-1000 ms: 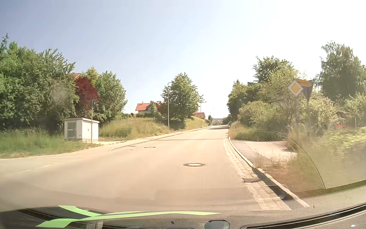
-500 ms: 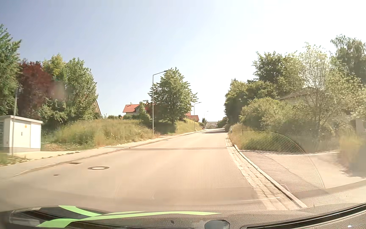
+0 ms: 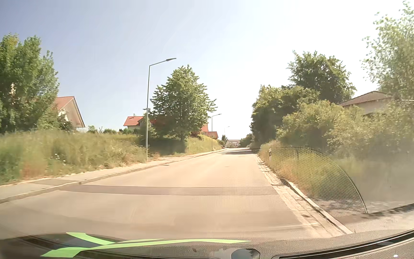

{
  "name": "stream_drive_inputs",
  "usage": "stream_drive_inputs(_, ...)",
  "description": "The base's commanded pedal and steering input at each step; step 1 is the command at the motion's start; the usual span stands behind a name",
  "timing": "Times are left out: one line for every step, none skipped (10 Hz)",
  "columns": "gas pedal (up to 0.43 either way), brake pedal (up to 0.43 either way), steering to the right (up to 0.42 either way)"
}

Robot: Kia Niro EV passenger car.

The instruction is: Follow the waypoints while adhering to traffic rules and regulations

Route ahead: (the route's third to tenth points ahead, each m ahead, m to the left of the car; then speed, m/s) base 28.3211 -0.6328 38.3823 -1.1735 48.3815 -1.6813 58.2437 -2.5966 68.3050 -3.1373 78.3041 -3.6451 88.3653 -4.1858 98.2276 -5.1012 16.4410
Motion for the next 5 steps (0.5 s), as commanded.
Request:
stream_drive_inputs(0.248,0.000,0.019)
stream_drive_inputs(0.248,0.000,0.019)
stream_drive_inputs(0.248,0.000,0.018)
stream_drive_inputs(0.240,0.000,0.017)
stream_drive_inputs(0.228,0.000,0.016)
